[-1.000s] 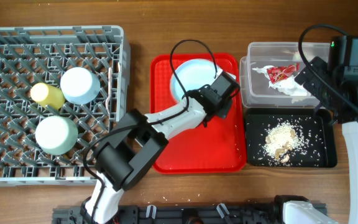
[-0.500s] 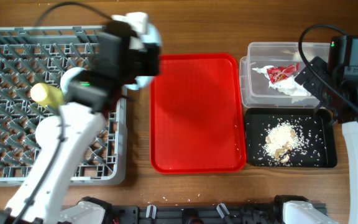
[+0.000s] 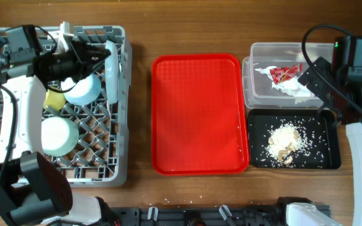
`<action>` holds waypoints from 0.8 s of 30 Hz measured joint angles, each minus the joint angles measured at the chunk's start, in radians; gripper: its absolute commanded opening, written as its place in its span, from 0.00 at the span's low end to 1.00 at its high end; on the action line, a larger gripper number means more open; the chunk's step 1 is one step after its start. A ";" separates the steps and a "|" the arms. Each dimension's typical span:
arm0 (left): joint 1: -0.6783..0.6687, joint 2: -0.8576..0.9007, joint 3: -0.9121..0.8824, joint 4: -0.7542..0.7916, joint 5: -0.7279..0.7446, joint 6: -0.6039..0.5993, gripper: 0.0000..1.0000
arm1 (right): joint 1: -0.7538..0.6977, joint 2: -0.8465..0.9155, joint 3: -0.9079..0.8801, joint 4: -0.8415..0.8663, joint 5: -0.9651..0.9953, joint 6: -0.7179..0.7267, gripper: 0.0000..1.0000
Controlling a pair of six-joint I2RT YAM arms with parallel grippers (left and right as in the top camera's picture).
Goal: Sort waste into correct bins and load items into the dishwasher rack
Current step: 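Lift the plate, carry it left and stand it upright in the rack, then open the left gripper and retract the left arm from the rack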
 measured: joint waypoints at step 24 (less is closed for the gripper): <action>0.113 -1.254 -0.001 -0.998 -0.403 0.170 1.00 | 0.000 0.002 0.000 0.000 0.003 0.000 1.00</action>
